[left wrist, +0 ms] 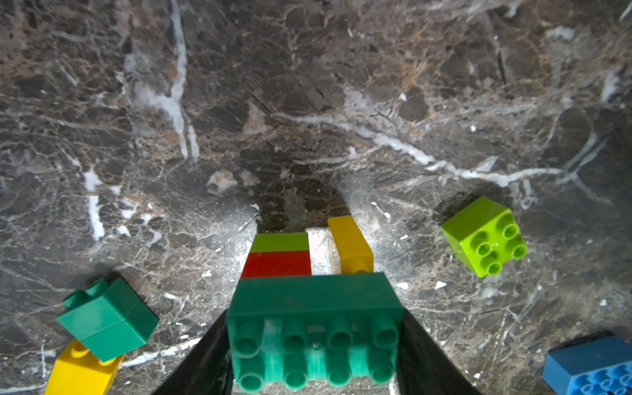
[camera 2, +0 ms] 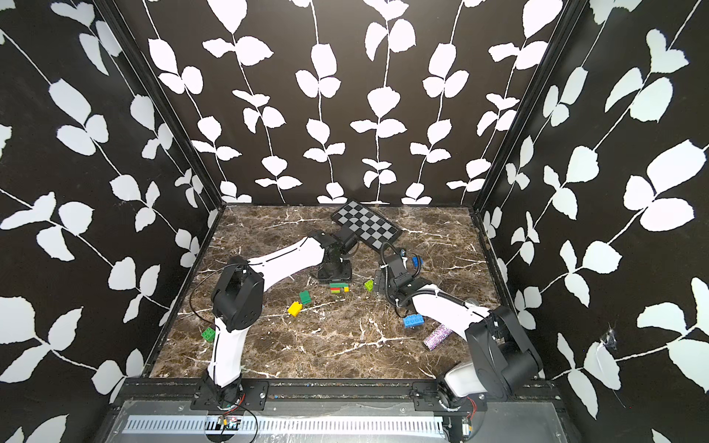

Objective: Assemble the letter h with lego
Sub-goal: Assemble the lego brick with the lego brick.

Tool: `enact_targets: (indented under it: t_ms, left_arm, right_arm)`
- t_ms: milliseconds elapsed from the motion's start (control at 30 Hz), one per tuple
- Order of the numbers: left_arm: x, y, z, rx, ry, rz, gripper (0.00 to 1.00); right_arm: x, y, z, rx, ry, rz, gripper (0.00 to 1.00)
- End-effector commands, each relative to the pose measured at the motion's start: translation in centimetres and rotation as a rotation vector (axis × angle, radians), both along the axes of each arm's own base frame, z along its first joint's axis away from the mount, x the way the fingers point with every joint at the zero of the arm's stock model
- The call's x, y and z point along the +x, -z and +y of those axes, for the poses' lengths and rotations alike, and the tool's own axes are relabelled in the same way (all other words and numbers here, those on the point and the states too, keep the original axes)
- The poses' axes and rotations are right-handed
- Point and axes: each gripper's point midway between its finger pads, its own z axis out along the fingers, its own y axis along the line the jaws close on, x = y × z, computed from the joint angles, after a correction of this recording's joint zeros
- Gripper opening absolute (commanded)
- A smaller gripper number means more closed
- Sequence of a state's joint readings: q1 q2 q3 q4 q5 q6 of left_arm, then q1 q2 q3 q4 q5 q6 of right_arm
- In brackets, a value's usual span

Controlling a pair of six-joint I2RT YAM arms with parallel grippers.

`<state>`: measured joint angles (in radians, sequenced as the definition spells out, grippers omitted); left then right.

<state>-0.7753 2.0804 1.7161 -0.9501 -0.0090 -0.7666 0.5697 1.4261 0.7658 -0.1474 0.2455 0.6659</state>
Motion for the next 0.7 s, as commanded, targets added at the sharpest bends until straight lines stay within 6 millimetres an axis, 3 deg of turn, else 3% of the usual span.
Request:
enact_targets:
  t_ms: [0, 667]
  left_arm:
    - [-0.8, 1.4, 1.0, 0.050, -0.015, 0.052, 0.00]
    - [-1.7, 2.1, 2.1, 0.136, -0.080, 0.018, 0.00]
  right_arm:
    - [0.5, -0.9, 0.5, 0.013, 0.001, -0.020, 0.93]
    - [0.4, -1.1, 0.0, 0.007, 0.027, -0.027, 0.93]
